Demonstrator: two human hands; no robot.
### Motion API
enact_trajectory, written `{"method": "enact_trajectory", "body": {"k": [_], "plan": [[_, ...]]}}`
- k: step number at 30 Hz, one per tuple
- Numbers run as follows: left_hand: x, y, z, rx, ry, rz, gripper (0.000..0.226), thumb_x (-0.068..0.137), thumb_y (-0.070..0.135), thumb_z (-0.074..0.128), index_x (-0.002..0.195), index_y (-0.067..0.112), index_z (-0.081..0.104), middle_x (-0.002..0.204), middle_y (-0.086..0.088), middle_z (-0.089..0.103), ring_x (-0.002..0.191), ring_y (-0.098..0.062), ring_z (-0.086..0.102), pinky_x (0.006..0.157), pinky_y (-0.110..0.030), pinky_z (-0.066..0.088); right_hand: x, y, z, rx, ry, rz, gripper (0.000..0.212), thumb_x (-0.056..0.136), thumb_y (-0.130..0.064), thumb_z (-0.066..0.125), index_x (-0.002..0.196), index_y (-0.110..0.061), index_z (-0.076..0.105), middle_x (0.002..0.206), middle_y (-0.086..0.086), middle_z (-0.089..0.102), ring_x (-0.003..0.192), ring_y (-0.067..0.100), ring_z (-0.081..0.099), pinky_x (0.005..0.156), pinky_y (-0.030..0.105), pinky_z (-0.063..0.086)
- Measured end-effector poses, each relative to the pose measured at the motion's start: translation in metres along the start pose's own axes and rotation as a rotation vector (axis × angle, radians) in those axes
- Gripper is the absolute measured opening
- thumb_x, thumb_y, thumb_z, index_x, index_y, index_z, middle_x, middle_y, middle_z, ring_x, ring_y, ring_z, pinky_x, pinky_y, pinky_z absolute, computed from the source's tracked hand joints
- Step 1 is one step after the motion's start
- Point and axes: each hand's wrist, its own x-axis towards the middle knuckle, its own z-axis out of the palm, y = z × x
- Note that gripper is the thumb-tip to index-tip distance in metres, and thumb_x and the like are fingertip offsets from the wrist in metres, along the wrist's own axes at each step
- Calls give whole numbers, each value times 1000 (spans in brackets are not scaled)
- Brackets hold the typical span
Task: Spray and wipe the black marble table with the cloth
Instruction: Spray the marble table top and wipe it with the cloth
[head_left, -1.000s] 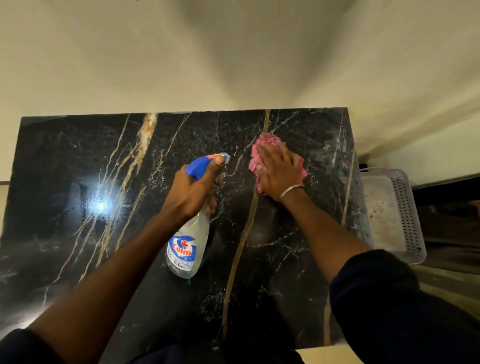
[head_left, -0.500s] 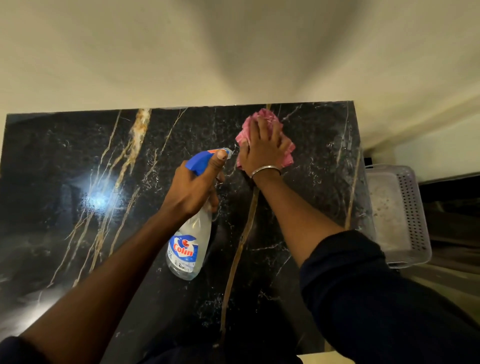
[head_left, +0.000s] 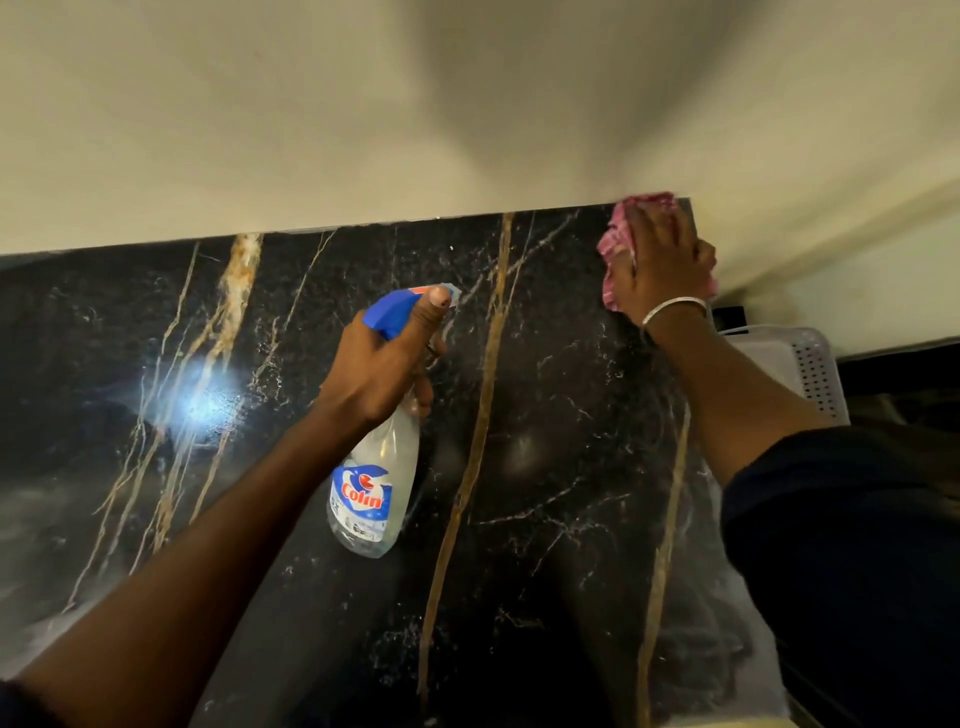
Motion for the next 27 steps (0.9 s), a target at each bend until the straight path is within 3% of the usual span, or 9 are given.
{"method": "enact_trajectory", "body": {"k": [5, 9, 13, 15, 17, 19, 21, 24, 27], "plan": [[3, 6, 8, -3, -1, 0, 35, 93, 53, 43, 111, 29, 60, 87, -24, 65, 45, -20, 60, 41, -27, 50, 9, 22, 2, 65, 40, 178, 56, 97, -33, 39, 150, -20, 30, 157, 7, 28, 140, 36, 27, 106, 54, 30], [0, 6, 12, 7, 9, -13, 31, 92, 55, 43, 107, 34, 60, 83, -20, 65, 45, -22, 61, 42, -28, 50, 6, -16, 8, 72, 3, 320, 61, 98, -39, 35, 154, -22, 18, 162, 6, 16, 148, 40, 11, 115, 60, 15], [-8, 5, 19, 36, -4, -20, 28, 93, 54, 43, 104, 34, 60, 75, -9, 65, 45, -22, 61, 43, -29, 51, -15, -89, 13, 94, -28, 54, 65, 95, -44, 32, 155, -29, 14, 163, -1, 14, 149, 37, 5, 115, 61, 7], [-13, 7, 23, 55, -15, -29, 28, 90, 56, 43, 102, 36, 59, 78, -10, 67, 45, -21, 61, 43, -30, 52, -26, -125, 16, 81, -41, -96, 64, 94, -45, 34, 154, -28, 20, 162, -2, 19, 149, 33, 10, 115, 58, 9], [-16, 10, 25, 78, -7, -42, 28, 88, 56, 41, 98, 35, 58, 68, -3, 64, 43, -16, 60, 44, -26, 52, -29, -136, 20, 60, -50, -184, 63, 94, -47, 34, 153, -27, 26, 160, -3, 24, 148, 31, 15, 114, 56, 14], [-17, 12, 26, 82, -4, -46, 29, 89, 55, 41, 96, 32, 59, 64, 0, 63, 43, -15, 60, 44, -25, 52, -29, -123, 21, 49, -58, -250, 62, 93, -49, 33, 151, -27, 30, 159, -3, 28, 147, 30, 19, 113, 55, 20], [-16, 12, 27, 61, -7, -35, 28, 89, 55, 42, 100, 35, 58, 76, -8, 66, 44, -18, 60, 44, -29, 53, -31, -98, 22, 43, -43, -275, 62, 93, -49, 34, 150, -26, 33, 158, -3, 29, 146, 30, 21, 112, 54, 22], [-14, 14, 28, 29, -4, -17, 27, 90, 55, 43, 104, 37, 58, 84, -17, 66, 44, -21, 60, 41, -31, 52, -33, -55, 19, 36, 11, -156, 62, 92, -45, 35, 151, -27, 28, 159, -1, 27, 147, 30, 19, 112, 52, 21], [-16, 18, 30, 31, 8, -7, 28, 90, 54, 42, 103, 34, 58, 82, -15, 66, 44, -19, 60, 41, -28, 51, -39, -10, 17, 33, 34, -18, 63, 93, -43, 31, 153, -28, 21, 161, 0, 23, 147, 32, 19, 114, 54, 23]]}}
